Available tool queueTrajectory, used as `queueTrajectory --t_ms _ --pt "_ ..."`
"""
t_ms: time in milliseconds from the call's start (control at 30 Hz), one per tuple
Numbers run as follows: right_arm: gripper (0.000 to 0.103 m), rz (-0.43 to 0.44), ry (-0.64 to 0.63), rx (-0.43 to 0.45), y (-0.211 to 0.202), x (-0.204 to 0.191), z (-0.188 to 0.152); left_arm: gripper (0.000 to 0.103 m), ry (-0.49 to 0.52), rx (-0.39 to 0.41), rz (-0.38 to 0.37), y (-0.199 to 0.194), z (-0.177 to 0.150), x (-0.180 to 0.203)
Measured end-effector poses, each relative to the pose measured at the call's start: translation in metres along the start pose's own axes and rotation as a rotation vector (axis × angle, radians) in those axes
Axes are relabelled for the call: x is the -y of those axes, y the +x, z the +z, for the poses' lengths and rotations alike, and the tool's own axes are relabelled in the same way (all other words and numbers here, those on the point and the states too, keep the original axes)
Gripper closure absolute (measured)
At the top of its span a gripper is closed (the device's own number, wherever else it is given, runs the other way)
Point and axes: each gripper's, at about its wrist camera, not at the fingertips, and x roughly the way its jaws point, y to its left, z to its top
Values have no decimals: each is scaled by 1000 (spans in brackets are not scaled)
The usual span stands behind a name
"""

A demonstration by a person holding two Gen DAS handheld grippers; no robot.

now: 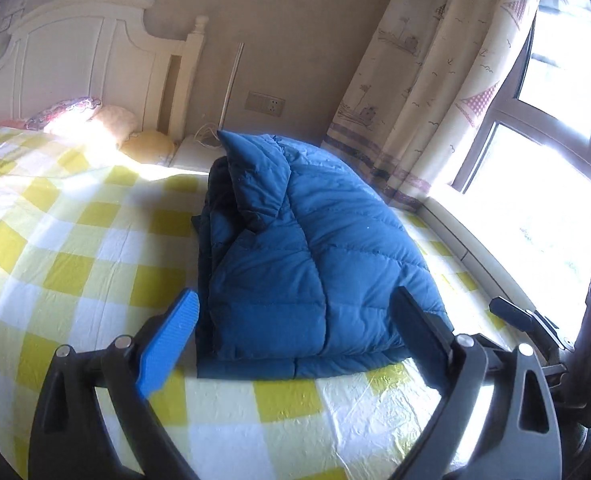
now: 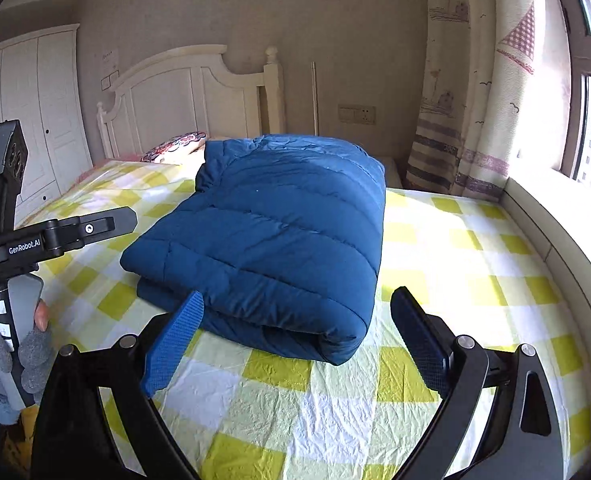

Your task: Fold large clothes

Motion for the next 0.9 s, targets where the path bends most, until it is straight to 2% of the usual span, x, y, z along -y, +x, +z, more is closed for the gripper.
queueTrajectory --t_ms 67,133,200,267,400,467,533,667,900 --pt "8 2 40 89 -37 -1 -3 2 12 150 72 -47 -3 12" --pt "5 -17 67 188 -70 -5 -8 2 12 221 154 -81 -13 25" --pt "5 -53 83 260 -94 -9 -16 2 11 235 238 -96 -21 40" --pt "5 -94 89 299 -109 -12 -28 2 51 241 300 -104 -34 53" --pt "5 -128 64 262 -114 -19 -59 2 192 253 426 -106 -71 81" --pt "5 -154 43 242 -112 -23 -75 2 234 233 388 -106 -89 89" --pt "5 -169 48 220 -111 -23 -87 2 233 204 365 -104 -103 91" --pt "5 -182 62 193 -107 -24 -104 2 220 168 361 -102 -119 86" --pt "5 -192 28 208 -109 -40 -121 2 204 137 367 -103 -134 77"
